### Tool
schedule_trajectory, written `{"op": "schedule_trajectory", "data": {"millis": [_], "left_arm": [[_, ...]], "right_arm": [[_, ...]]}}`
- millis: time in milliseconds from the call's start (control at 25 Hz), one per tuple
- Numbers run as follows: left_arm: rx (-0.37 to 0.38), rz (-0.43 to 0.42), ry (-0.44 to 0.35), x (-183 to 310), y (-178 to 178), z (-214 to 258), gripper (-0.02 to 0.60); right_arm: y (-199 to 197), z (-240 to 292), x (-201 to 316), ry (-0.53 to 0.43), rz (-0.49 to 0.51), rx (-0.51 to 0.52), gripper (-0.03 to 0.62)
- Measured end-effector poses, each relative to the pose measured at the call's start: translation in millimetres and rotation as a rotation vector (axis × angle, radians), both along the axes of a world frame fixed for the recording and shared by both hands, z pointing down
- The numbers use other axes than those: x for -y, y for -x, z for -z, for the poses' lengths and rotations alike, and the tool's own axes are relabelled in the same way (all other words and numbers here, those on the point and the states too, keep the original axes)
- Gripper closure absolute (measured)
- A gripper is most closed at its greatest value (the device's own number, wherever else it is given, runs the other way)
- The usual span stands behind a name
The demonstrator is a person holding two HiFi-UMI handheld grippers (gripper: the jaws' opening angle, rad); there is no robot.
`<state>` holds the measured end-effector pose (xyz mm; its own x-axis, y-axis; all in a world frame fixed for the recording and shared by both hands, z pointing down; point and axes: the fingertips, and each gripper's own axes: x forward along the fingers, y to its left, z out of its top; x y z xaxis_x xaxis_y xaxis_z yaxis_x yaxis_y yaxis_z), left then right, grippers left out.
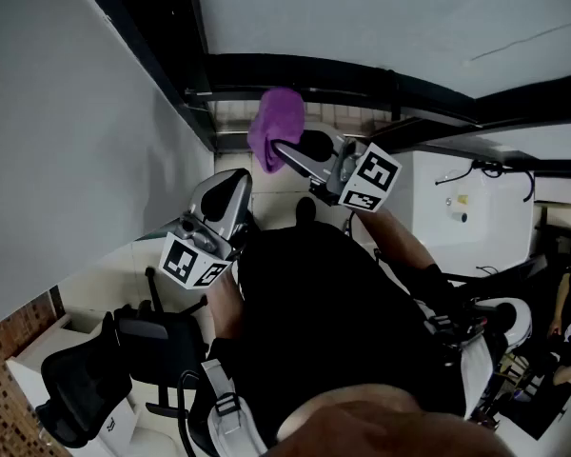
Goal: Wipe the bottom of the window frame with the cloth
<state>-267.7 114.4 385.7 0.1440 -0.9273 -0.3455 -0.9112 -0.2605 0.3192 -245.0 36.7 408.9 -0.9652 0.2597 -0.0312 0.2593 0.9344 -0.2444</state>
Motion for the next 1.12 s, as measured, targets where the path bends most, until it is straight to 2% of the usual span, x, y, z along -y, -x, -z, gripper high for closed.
{"op": "schedule_trajectory", "data": {"millis": [200, 480, 560, 720, 880, 1120], "left_arm": [[0.000, 0.005, 0.005, -5, 0, 0, 0.580], [0.000, 0.025, -0.002, -16, 4, 0, 0.580], [0.000, 0.037, 0.003, -23, 6, -1, 0.580], [0.002, 0.070, 0.009, -34, 13, -1, 0.580], [-0.001, 0.080, 0.014, -36, 18, -4, 0.580], [0.014, 0.054, 0.020, -26, 3, 2, 0.580]], "right_arm": [[22, -16, 9, -0.105, -0.022, -0.070, 0.530], [118, -61, 69, -0.439, -0.133, -0.327, 0.530], [149, -75, 77, -0.511, -0.139, -0.396, 0.530], [194, -102, 83, -0.717, -0.137, -0.517, 0.530], [203, -110, 90, -0.810, -0.132, -0.585, 0.530], [190, -115, 89, -0.966, -0.105, -0.610, 0.533]]}}
